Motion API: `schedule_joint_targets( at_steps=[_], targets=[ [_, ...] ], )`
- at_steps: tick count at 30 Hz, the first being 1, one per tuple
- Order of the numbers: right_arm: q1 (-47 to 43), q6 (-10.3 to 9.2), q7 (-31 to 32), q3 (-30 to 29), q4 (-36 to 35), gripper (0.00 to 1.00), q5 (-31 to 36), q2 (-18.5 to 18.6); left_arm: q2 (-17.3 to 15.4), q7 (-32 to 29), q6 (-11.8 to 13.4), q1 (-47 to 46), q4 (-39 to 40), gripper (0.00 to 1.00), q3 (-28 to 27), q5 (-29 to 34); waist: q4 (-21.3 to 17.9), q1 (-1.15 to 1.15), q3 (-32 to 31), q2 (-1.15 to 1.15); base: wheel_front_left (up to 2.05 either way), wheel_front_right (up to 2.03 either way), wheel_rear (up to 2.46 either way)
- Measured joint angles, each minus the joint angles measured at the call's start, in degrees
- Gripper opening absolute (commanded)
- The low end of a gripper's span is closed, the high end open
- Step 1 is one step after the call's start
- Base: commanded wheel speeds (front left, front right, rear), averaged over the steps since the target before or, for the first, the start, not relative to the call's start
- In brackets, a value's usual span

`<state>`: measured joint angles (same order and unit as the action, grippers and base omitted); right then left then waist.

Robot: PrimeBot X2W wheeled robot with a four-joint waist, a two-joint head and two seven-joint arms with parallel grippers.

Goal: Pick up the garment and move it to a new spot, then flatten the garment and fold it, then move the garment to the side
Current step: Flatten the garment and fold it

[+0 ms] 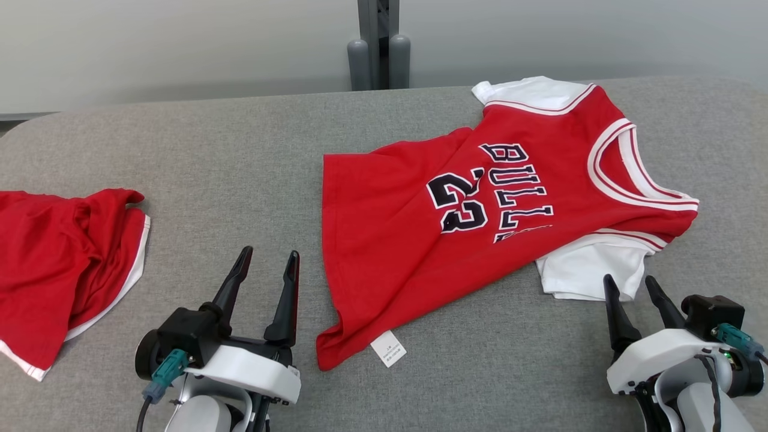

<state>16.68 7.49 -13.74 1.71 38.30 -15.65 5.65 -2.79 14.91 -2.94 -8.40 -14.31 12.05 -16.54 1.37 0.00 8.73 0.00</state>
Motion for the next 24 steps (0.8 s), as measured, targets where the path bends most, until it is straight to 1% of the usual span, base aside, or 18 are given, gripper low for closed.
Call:
schedule_joint_targets(
  at_steps=[2, 3, 4, 5, 6, 7, 8, 15, 21, 24],
  targets=[
    [0.68, 0.00, -0.36, -0.37, 0.93, 1.00, 0.30, -0.18, 0.00, 0.00, -0.02, -0.22, 0.01, 1.00, -0.11, 0.18, 0.25, 0.00, 0.35, 0.00, 0.00, 0.00, 0.00],
    [0.80, 0.01, -0.37, -0.68, 1.38, 0.95, 0.51, -0.23, 0.00, 0.00, -0.02, -0.22, -0.01, 1.00, -0.13, 0.27, 0.36, 0.00, 0.47, 0.00, 0.00, 0.00, 0.00],
    [0.91, 0.01, -0.40, -1.10, 1.78, 0.72, 0.67, -0.33, 0.00, 0.00, -0.02, -0.22, -0.01, 1.00, -0.16, 0.32, 0.43, 0.00, 0.59, 0.00, 0.00, 0.00, 0.00],
    [1.12, 0.01, -0.41, -1.35, 2.13, 0.44, 0.69, -0.37, 0.00, 0.00, -0.02, -0.24, 0.00, 1.00, -0.19, 0.32, 0.48, 0.00, 0.73, 0.00, 0.00, 0.00, 0.00],
    [1.47, 0.00, -0.41, -1.56, 2.60, 0.34, 0.75, -0.41, 0.00, 0.00, -0.02, -0.27, 0.00, 1.00, -0.21, 0.32, 0.51, 0.00, 0.85, 0.00, 0.00, 0.00, 0.00],
    [1.80, 0.00, -0.42, -1.77, 2.93, 0.02, 0.82, -0.45, 0.01, 0.00, -0.02, -0.32, 0.00, 1.00, -0.24, 0.32, 0.52, 0.00, 0.95, 0.00, 0.00, 0.00, 0.00],
    [1.93, 0.00, -0.43, -2.01, 3.16, 0.00, 0.90, -0.55, 0.00, 0.00, -0.02, -0.36, -0.01, 1.00, -0.27, 0.33, 0.50, 0.00, 1.01, 0.00, 0.00, 0.00, 0.00],
    [2.64, 0.00, -0.90, -3.38, 4.10, 0.00, 0.73, -1.00, 0.00, 0.00, -0.10, -0.64, -0.56, 1.00, -0.38, 0.49, -0.07, 0.00, 0.90, 0.00, 0.00, 0.00, 0.00],
    [1.65, 0.01, -0.83, -3.88, 2.78, 0.00, -3.46, -1.38, -0.01, 0.00, -0.98, -0.37, -1.56, 1.00, -0.22, 1.13, -0.93, 0.00, -0.17, 0.00, 0.00, 0.00, 0.00],
    [0.53, 0.00, 0.18, -4.42, 1.25, 0.00, -5.92, -1.12, 0.00, 0.00, -1.22, 0.06, -2.02, 1.00, -0.31, 1.80, -1.53, 0.00, -0.75, 0.00, 0.00, 0.00, 0.00]
  ],
)
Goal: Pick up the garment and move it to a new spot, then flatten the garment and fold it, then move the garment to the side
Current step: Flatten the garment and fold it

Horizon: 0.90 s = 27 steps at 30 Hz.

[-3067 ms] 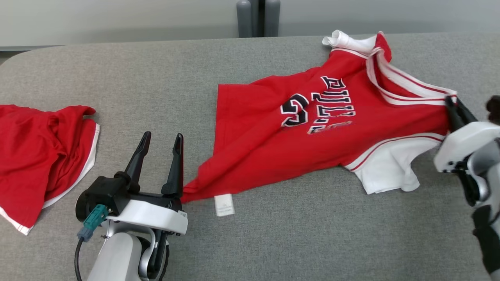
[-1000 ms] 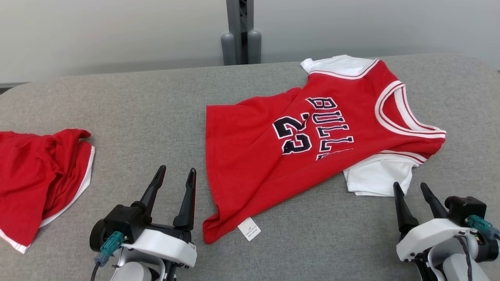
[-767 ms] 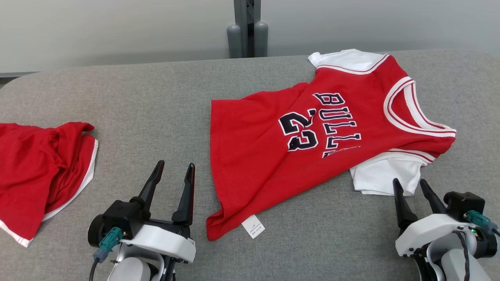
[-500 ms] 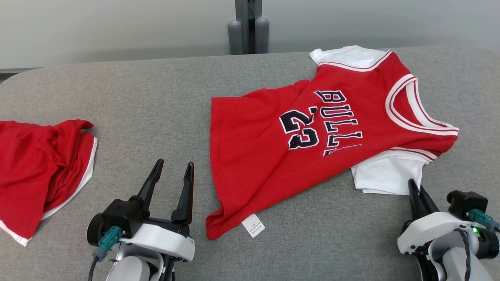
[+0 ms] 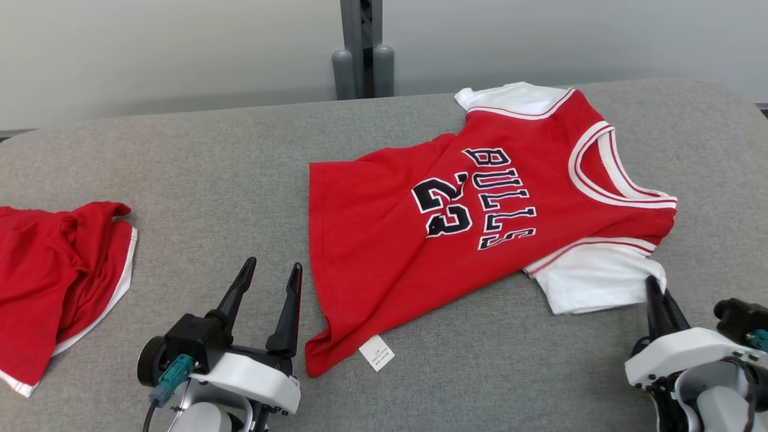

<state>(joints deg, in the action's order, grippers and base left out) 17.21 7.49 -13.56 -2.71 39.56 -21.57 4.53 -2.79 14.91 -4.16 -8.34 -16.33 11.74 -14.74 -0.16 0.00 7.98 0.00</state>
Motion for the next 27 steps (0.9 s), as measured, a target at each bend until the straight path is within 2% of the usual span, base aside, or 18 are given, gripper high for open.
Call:
schedule_joint_targets(
  at_steps=[3, 10, 19, 27],
  targets=[
    [-1.22, 0.00, 1.29, -0.52, -2.12, 0.00, -2.18, 0.96, 0.01, 0.00, -0.41, 0.41, -0.52, 1.00, 0.04, 0.40, -0.52, 0.00, -0.50, 0.00, 0.00, 0.00, 0.00],
    [-5.86, 0.00, 6.66, -2.93, -9.32, 0.00, -1.51, 2.03, -0.01, 0.00, -1.36, 1.91, -2.44, 1.00, 0.52, 1.08, -1.59, 0.00, -1.67, 0.00, 0.00, 0.00, 0.00],
    [-8.89, 0.00, 11.73, -10.83, -14.59, 0.00, 3.33, 0.09, -1.48, 0.00, -2.60, 2.26, -6.82, 1.00, 2.66, 0.70, -1.93, 0.00, -2.29, 0.00, 0.00, 0.00, 0.00],
    [-9.65, 0.00, 14.63, -11.82, -16.88, 0.00, 5.49, -1.26, -3.64, -4.11, -3.19, 2.38, -8.68, 1.00, 7.72, -3.37, -1.92, 0.00, -2.21, 0.00, 0.00, 0.00, 0.00]
  ],
)
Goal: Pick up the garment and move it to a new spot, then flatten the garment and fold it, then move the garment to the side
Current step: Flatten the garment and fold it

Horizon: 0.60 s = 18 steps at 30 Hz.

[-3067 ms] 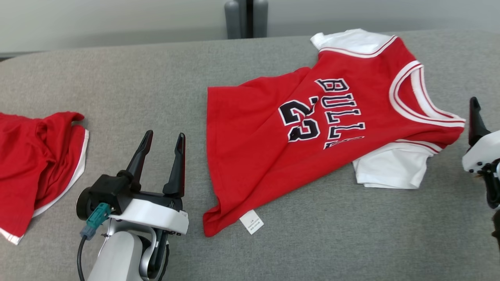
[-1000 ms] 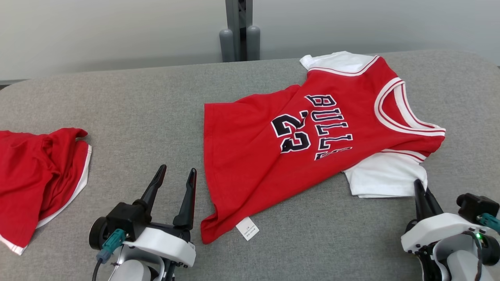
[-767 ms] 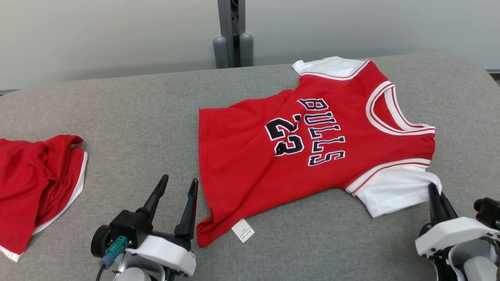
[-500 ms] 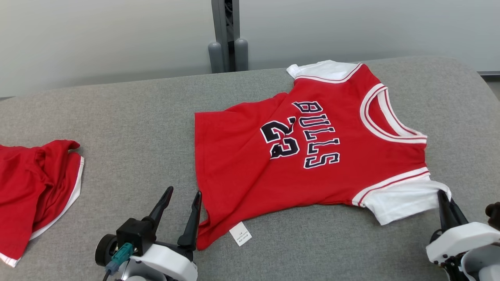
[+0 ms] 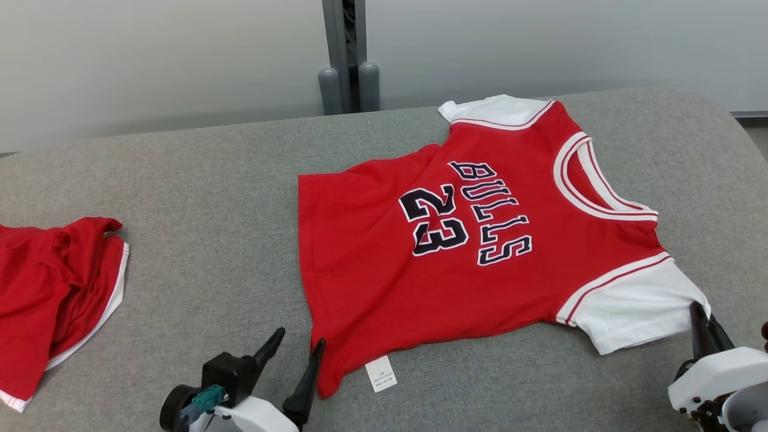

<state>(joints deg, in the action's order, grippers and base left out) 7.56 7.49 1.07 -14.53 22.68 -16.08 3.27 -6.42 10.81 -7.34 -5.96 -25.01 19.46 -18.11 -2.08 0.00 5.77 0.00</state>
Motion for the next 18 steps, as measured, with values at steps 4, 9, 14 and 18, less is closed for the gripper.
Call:
schedule_joint_targets(
  at_steps=[4, 9, 14, 18],
  targets=[
    [-0.10, 0.00, 0.43, 0.12, -0.47, 0.00, 0.27, -0.22, -2.24, -2.70, -0.09, 1.00, 1.60, 1.00, 3.88, -4.12, 0.12, 0.00, -0.18, 0.00, 0.00, 0.00, 0.00],
    [-0.79, 0.00, 0.52, 0.31, -0.44, 0.00, 0.73, -0.40, -5.32, -6.50, -0.09, 1.97, 4.20, 1.00, 8.18, -11.17, 0.32, 0.00, -0.78, 0.00, 0.00, 0.00, 0.00],
    [-0.92, 0.00, 0.53, 0.98, -0.24, 0.00, 1.32, -0.46, -6.79, -9.06, -0.08, 2.24, 4.11, 1.00, 9.75, -14.75, 0.32, 0.00, -1.12, 0.00, 0.00, 0.00, 0.00],
    [-0.93, 0.00, 0.52, 1.52, -0.25, 0.00, 1.42, -0.45, -6.19, -9.88, -0.09, 2.07, 3.31, 1.00, 10.49, -15.92, 0.22, 0.00, -0.94, 0.00, 0.00, 0.00, 0.00]
  ],
)
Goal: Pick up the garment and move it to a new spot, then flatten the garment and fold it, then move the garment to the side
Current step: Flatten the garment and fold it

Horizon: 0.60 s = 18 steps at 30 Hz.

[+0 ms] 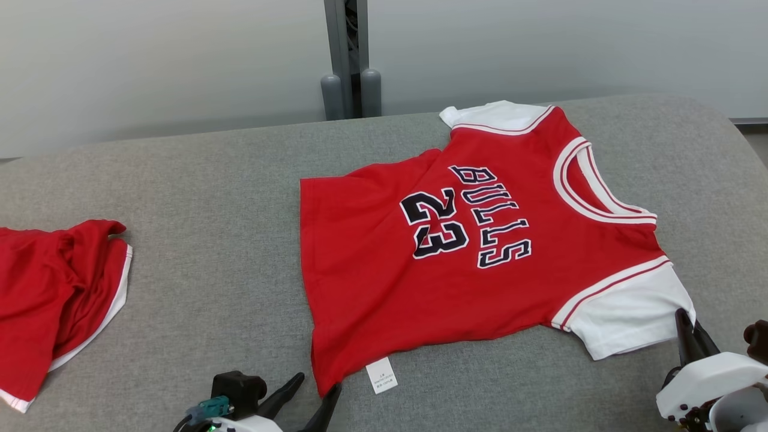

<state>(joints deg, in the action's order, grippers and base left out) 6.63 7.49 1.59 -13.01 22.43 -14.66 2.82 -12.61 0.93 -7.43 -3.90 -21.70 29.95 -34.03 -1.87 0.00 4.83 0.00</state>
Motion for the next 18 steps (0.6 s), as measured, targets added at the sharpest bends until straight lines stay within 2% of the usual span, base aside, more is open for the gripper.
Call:
schedule_joint_targets(
  at_steps=[18],
  targets=[
    [1.12, 0.00, -0.59, 2.65, 0.63, 0.00, -0.34, -0.04, 2.40, 0.42, 0.02, -4.87, -6.80, 1.00, 2.70, -1.21, -2.13, 0.00, 2.06, 0.00, 0.00, 0.00, 0.00]
  ],
)
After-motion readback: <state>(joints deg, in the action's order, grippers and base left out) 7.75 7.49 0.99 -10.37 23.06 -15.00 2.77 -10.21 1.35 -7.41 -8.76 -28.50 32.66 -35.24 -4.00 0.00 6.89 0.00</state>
